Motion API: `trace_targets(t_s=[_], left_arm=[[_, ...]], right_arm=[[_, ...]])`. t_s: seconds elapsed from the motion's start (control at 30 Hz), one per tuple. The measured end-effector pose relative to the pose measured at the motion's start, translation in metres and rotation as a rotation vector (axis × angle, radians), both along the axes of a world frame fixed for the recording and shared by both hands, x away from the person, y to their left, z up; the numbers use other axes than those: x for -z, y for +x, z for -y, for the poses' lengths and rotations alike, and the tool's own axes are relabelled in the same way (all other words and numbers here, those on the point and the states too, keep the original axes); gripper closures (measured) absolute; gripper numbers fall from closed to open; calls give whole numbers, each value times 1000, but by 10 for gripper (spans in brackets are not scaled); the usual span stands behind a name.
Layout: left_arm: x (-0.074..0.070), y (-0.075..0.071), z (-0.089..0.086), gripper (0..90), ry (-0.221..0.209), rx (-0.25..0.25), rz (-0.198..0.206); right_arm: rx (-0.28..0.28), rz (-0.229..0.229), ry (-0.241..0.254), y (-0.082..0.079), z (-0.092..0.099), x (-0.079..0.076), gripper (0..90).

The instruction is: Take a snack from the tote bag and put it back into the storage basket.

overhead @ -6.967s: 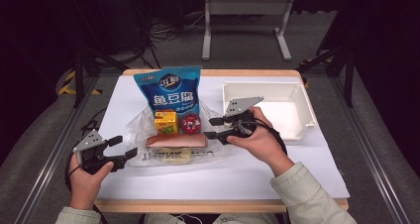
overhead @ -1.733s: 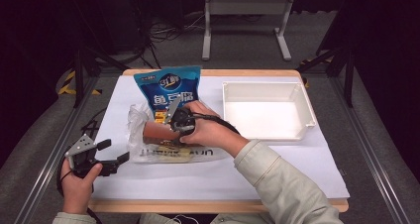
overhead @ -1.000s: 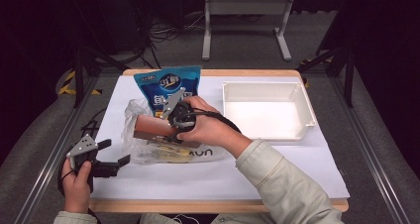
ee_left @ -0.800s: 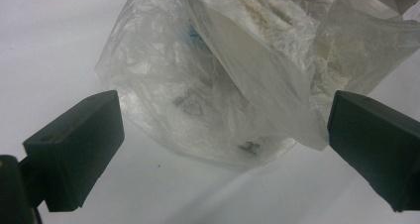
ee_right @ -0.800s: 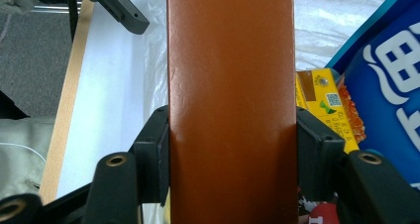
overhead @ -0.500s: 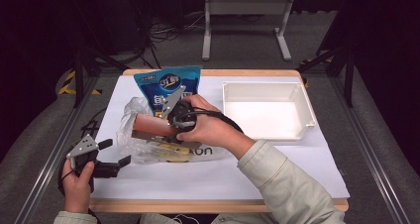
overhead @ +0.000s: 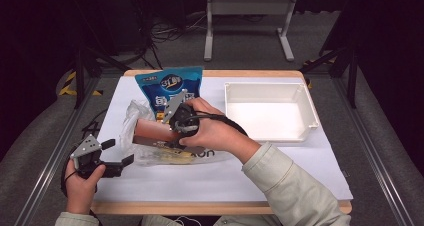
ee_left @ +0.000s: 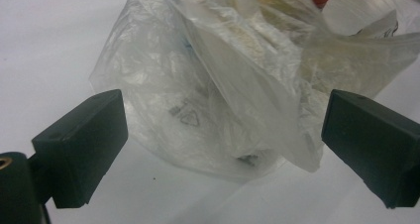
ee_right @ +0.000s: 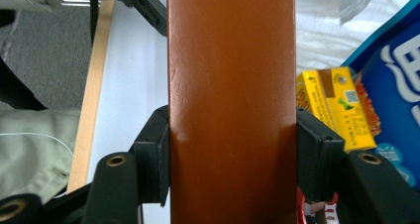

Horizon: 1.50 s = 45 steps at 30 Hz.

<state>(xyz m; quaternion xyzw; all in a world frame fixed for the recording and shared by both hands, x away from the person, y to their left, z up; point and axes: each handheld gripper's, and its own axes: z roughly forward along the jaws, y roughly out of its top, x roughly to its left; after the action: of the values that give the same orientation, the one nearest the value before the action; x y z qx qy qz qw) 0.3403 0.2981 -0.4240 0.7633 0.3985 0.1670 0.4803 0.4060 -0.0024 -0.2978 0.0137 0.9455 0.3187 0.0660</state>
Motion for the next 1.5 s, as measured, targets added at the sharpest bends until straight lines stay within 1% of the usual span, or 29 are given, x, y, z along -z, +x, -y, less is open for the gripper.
trace_targets(t_s=[0.03,0.07,0.1,0.13,0.27,0.3,0.4,0.6,0.67,0.73,0.77,0.83,0.93,1.0,1.07,1.17,1.23,1.27,1.5], left_arm=[[0,0,0,42,-1,1,3],[0,0,-1,42,-2,-2,2],[0,0,-1,40,0,-3,0],[0,0,-1,40,3,-3,-2],[1,1,-1,28,10,12,-11],[0,0,-1,28,14,10,-13],[0,0,-3,27,11,16,-10],[0,-1,-5,25,17,14,-7],[-1,-1,-5,22,19,17,-6],[-1,-1,-5,22,24,24,-4],[-1,-1,-6,22,24,26,-3],[-2,-1,-6,21,25,32,-3],[-2,0,-5,19,39,42,0],[-3,0,-5,17,41,46,3],[-3,1,-5,16,37,53,-1],[-3,1,-6,16,31,34,4],[-3,1,-7,16,28,33,5],[-3,1,-7,16,28,33,5],[-3,-1,-7,15,39,65,15]], right_arm=[[-3,5,21,-1,2,-5,426],[-3,5,21,-1,2,-5,426],[-7,6,34,-2,3,-8,426],[-7,6,34,-2,3,-8,426],[-12,-10,68,-5,4,-11,425],[-14,-13,71,-5,4,-12,426],[-16,-3,76,-7,5,-16,426],[-9,0,107,-9,14,-27,425],[-13,2,108,-9,15,-28,426],[-1,2,121,-9,22,-32,426],[-5,5,123,-7,25,-34,426],[9,3,126,-7,30,-36,426],[28,9,125,-3,41,-39,426],[30,13,124,-2,43,-39,426],[41,13,128,0,51,-42,426],[53,14,127,3,60,-45,426],[69,12,131,5,66,-47,426],[69,12,131,5,66,-47,426],[108,10,134,15,85,-51,426]])
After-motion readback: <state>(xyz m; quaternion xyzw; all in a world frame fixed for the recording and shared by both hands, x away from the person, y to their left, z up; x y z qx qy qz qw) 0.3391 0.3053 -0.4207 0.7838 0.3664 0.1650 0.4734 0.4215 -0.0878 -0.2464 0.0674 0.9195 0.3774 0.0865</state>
